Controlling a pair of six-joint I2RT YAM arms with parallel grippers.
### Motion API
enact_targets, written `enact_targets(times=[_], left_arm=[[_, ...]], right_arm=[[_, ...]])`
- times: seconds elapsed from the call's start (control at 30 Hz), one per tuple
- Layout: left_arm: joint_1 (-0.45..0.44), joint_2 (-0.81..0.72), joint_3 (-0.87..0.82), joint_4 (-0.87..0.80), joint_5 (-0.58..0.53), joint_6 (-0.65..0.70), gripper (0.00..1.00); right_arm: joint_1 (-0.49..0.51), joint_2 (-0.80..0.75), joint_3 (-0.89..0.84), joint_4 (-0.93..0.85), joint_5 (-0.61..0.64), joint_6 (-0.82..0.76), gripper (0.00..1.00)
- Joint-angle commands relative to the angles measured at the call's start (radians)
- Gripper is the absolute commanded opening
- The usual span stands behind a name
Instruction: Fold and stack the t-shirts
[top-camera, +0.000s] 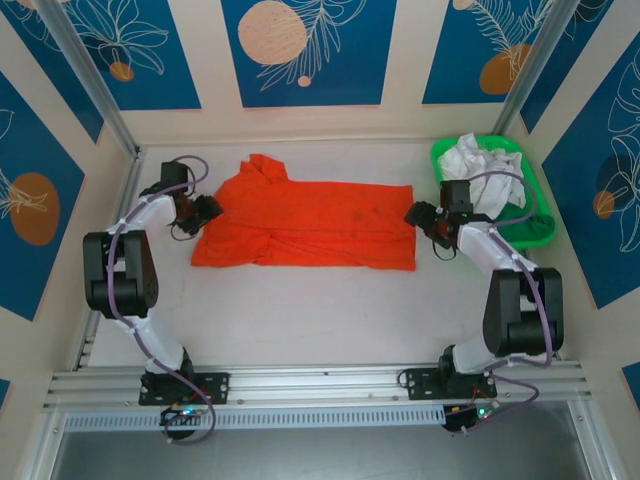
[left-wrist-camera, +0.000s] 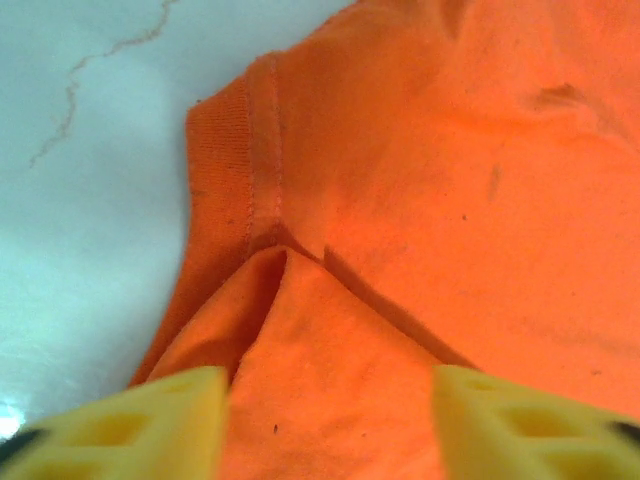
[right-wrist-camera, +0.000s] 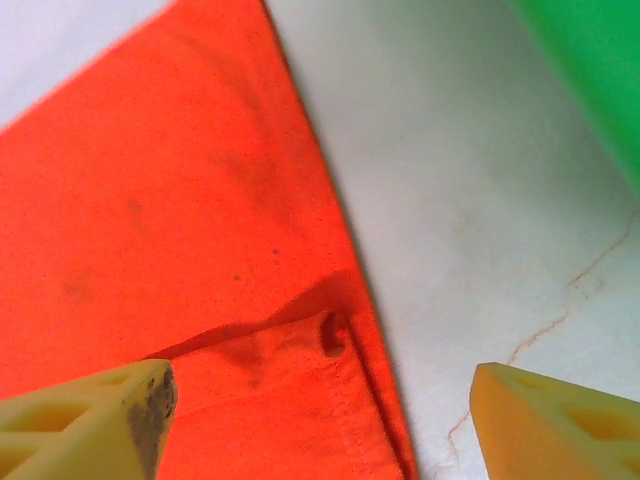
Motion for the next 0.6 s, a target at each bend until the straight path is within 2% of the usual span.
enact_targets(times=[0.0, 0.07, 0.13, 0.17, 0.27, 0.4, 0.57], left_arm=[[-0.011, -0.084, -0.025, 0.016, -0.049, -0.002, 0.88], [-0.041, -0.107, -0.037, 0.017, -0.091, -0.002, 0.96], [-0.084, -0.109, -0.04, 0.026, -0.107, 0.0, 0.96], [-0.105, -0.1, -0.039, 0.033, -0.099, -0.006, 0.93], [-0.14, -0.052, -0.045, 0.058, -0.047, -0.047, 0.74], [-0.15, -0.016, -0.098, 0.116, -0.016, -0.082, 0.54], [-0.137, -0.008, -0.154, 0.127, -0.048, -0.053, 0.5]], right_arm=[[0.034, -0.091, -0.03, -0.022, 0.02, -0.047, 0.83], [0.075, -0.104, -0.045, -0.036, 0.021, -0.044, 0.83], [0.12, -0.095, -0.057, -0.035, -0.004, -0.031, 0.81], [0.146, -0.085, -0.063, -0.029, -0.012, -0.019, 0.8], [0.22, -0.031, -0.061, -0.008, -0.014, 0.008, 0.78], [0.287, 0.072, -0.026, 0.013, -0.037, 0.042, 0.75], [0.298, 0.204, 0.027, -0.028, -0.059, 0.057, 0.71]])
